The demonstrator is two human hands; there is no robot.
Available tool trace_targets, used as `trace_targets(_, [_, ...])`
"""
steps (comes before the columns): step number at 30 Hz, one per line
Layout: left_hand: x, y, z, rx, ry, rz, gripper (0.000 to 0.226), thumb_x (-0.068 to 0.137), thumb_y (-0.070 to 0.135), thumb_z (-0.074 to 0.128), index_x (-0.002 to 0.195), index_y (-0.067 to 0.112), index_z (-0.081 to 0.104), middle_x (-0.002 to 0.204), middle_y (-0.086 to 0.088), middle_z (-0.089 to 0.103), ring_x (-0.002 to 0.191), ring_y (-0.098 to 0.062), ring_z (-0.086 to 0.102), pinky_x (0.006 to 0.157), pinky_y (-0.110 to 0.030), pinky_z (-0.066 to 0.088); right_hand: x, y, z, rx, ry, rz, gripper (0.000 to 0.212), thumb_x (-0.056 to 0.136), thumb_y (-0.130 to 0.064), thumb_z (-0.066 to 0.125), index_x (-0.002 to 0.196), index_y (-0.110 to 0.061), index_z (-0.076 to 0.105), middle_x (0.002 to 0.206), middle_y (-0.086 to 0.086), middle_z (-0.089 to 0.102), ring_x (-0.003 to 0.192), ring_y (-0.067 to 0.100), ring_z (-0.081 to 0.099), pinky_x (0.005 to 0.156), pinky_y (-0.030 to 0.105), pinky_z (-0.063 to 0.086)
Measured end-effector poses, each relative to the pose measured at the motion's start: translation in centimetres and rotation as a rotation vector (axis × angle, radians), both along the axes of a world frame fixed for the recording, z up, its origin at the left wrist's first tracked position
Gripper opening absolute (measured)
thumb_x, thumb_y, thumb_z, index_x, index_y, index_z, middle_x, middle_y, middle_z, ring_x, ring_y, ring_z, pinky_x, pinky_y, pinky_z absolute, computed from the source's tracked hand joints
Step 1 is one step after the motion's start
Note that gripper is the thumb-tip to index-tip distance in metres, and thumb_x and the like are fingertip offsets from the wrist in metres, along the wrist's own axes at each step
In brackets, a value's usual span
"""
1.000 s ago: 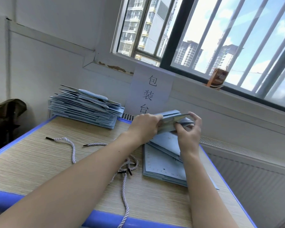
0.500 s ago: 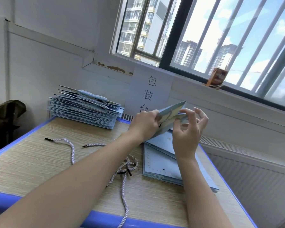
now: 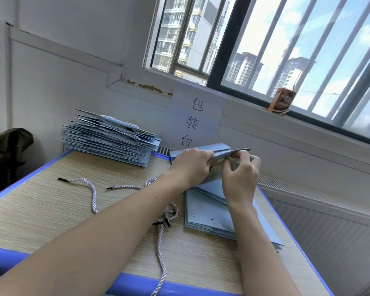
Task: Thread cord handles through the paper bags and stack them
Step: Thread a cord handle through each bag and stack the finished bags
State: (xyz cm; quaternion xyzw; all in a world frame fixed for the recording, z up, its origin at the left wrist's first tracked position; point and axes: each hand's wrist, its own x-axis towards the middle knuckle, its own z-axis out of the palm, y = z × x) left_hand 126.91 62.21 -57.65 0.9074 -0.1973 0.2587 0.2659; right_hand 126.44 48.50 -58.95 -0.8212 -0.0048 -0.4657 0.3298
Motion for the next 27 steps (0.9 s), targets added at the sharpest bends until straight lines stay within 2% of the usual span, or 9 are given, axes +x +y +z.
trace_targets(3, [-0.16,0.02,-0.03,0.029,-0.009,-0.004,0.022,0.103,0.027,0.044,0.083,0.017,0.048,0.075,-0.005,0.049,0.073,-0.03,0.048,0.062,-0.034,0.031,-0.12,-0.03,0.04,0.032,0.028,0.035,0.013,0.093,-0.013,0.064,0.105,-0.006,0.066,0.105,0.006,0.048,0.087,0.029,0.056,0.076,0.021,0.034])
trace_targets(6, [-0.29,0.02,-0.05,0.053,-0.027,-0.002,0.022,0.103,0.026,0.042,0.091,0.013,0.056,0.078,-0.007,0.052,0.08,-0.033,0.054,0.062,-0.034,0.033,-0.16,-0.15,0.02,0.055,0.075,0.036,0.014,0.095,-0.013,0.062,0.104,-0.004,0.066,0.105,0.01,0.052,0.08,0.023,0.05,0.068,0.017,0.028])
trace_targets(11, [-0.51,-0.07,-0.11,0.064,-0.025,0.01,0.02,0.102,0.021,0.042,0.098,0.012,0.059,0.084,-0.012,0.057,0.082,-0.034,0.055,0.063,-0.034,0.034,-0.22,-0.22,0.22,0.097,0.138,0.069,0.012,0.092,-0.014,0.063,0.098,-0.005,0.069,0.106,0.014,0.054,0.075,0.012,0.047,0.064,0.014,0.029])
trace_targets(13, [-0.56,-0.09,-0.2,0.062,-0.011,0.026,0.018,0.101,0.02,0.042,0.098,0.011,0.057,0.081,-0.009,0.051,0.078,-0.033,0.051,0.064,-0.035,0.033,-0.27,-0.3,0.23,0.089,0.161,0.081,0.01,0.091,-0.014,0.065,0.096,-0.006,0.069,0.105,0.014,0.054,0.073,0.002,0.046,0.064,0.006,0.032])
trace_targets(15, [-0.57,-0.04,-0.24,0.067,0.001,0.043,0.02,0.103,0.022,0.041,0.098,0.011,0.057,0.081,-0.008,0.049,0.077,-0.03,0.046,0.065,-0.034,0.032,-0.29,-0.33,0.28,0.09,0.188,0.095,0.006,0.09,-0.013,0.066,0.092,-0.01,0.069,0.104,0.014,0.054,0.073,0.0,0.046,0.064,-0.002,0.03])
trace_targets(19, [-0.53,0.05,-0.32,0.076,0.006,0.068,0.018,0.102,0.02,0.042,0.101,0.011,0.058,0.084,-0.01,0.052,0.076,-0.03,0.046,0.066,-0.035,0.033,-0.43,-0.3,0.53,0.107,0.226,0.132,0.007,0.087,-0.013,0.068,0.082,-0.018,0.066,0.101,0.011,0.052,0.075,0.003,0.047,0.065,0.006,0.031])
trace_targets(22, [-0.53,0.17,-0.37,0.062,-0.007,0.082,0.016,0.101,0.017,0.043,0.101,0.012,0.057,0.083,-0.009,0.052,0.076,-0.03,0.045,0.065,-0.034,0.033,-0.57,-0.25,0.67,0.121,0.226,0.158,0.009,0.086,-0.012,0.07,0.079,-0.017,0.066,0.102,0.008,0.049,0.077,0.001,0.048,0.065,-0.002,0.033])
trace_targets(27, [-0.54,0.15,-0.45,0.068,-0.012,0.086,0.013,0.101,0.018,0.042,0.1,0.015,0.055,0.083,-0.008,0.051,0.077,-0.03,0.047,0.065,-0.034,0.033,-0.53,-0.38,0.57,0.123,0.243,0.179,0.004,0.086,-0.012,0.07,0.083,-0.01,0.07,0.106,0.009,0.049,0.079,-0.001,0.047,0.066,-0.003,0.033])
